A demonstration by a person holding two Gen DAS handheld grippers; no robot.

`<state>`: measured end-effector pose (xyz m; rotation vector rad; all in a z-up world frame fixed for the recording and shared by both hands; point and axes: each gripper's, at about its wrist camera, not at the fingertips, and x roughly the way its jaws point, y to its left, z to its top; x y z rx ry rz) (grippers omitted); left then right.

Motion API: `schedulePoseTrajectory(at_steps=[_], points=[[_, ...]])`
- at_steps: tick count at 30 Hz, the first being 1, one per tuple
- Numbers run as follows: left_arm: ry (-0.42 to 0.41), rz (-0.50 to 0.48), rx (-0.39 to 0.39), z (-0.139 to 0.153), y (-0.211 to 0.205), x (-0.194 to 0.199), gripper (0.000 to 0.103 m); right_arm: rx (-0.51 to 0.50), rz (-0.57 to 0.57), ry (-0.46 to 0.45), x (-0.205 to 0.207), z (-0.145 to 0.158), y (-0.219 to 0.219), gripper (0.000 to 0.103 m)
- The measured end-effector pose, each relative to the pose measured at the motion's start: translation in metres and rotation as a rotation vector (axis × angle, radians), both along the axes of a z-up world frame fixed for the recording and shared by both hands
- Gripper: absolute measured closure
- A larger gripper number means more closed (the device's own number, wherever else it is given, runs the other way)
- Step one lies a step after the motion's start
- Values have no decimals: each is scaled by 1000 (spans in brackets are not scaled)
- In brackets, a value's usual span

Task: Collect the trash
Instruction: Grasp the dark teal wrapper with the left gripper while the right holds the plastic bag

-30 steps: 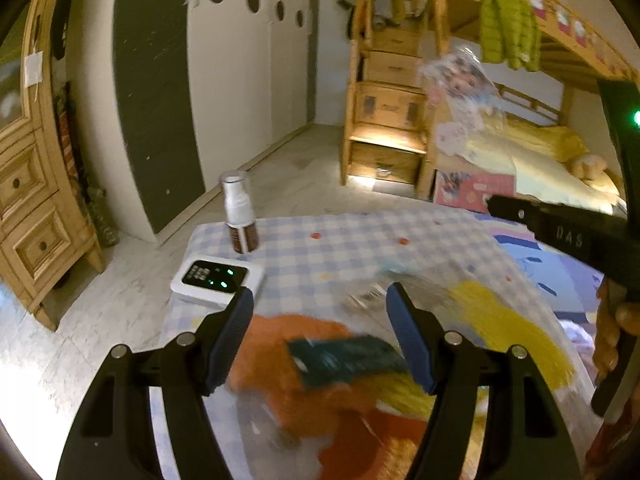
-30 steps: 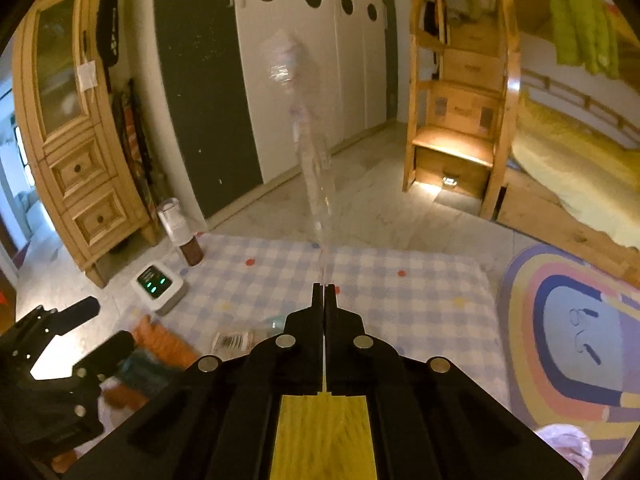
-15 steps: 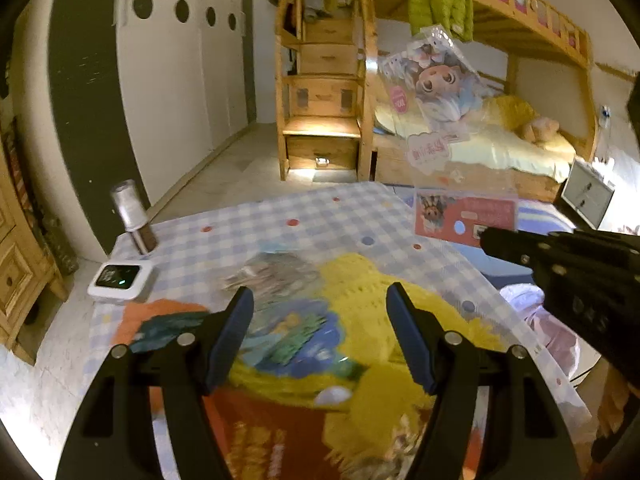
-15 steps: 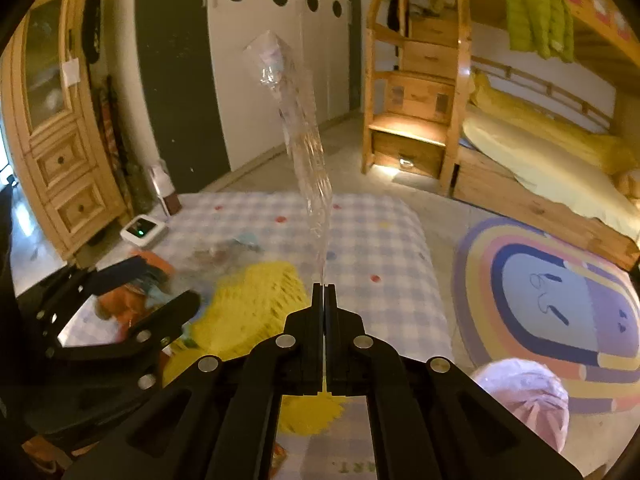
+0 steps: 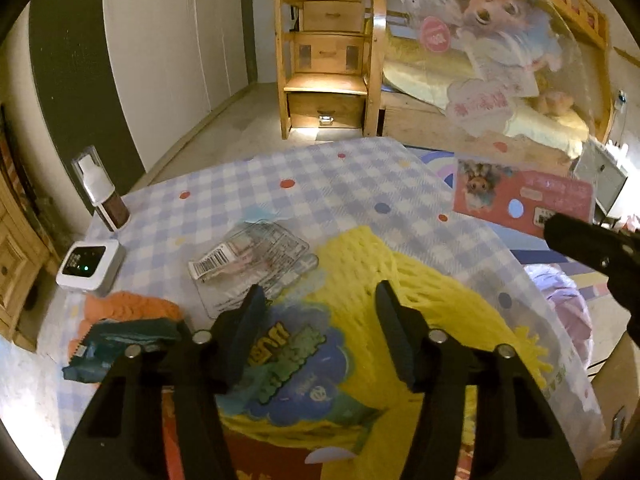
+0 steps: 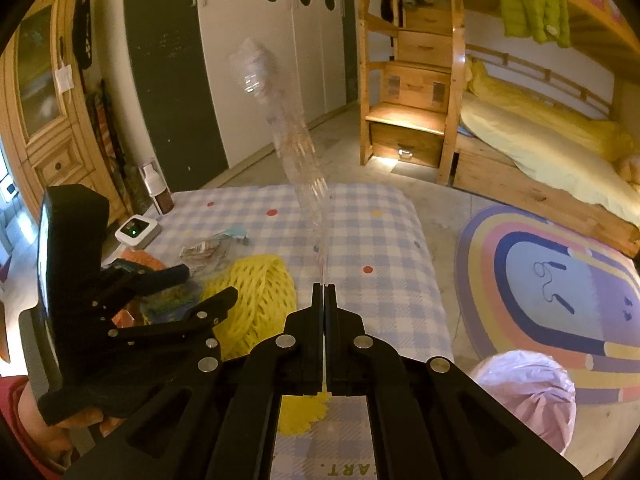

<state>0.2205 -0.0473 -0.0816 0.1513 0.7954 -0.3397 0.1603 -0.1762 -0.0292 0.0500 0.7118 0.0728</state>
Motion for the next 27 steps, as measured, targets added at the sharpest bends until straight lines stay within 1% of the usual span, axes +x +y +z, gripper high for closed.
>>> schedulePoseTrajectory(at_steps=[2,6,7,8,9,10,13,16,18,21,22,25,27], points=[[5,-2,-26,2,3,0,59,2,0,-1,-1,0,-1,103],[-10,10,-76,9,9,-2,80,2,1,-3,-2,0,-1,103],[-19,13,-82,11,11,-2,90,2,1,-5,-2,1,-1,103],[-29,15,-90,14,13,-3,96,2,0,-7,-3,1,-1,103],[-44,22,-101,17,15,-4,98,2,0,-11,-3,2,-1,103],[-56,25,-115,20,17,-6,103,1,0,-13,-4,2,-1,103],[-129,39,-148,35,25,-15,103,-4,-5,-22,-5,2,1,103],[-225,36,-192,56,34,-30,103,-3,-15,-36,-7,4,1,103],[-268,17,-242,69,41,-43,103,4,-19,-47,-9,8,0,103],[-298,-32,-310,83,46,-65,103,21,-26,-67,-16,14,-4,103],[-303,-48,-321,86,46,-72,103,36,-27,-70,-21,16,-6,103],[-329,-87,-329,93,41,-97,103,59,-34,-71,-37,18,-13,103],[-338,-77,-319,93,41,-111,103,58,-45,-70,-50,19,-19,103]])
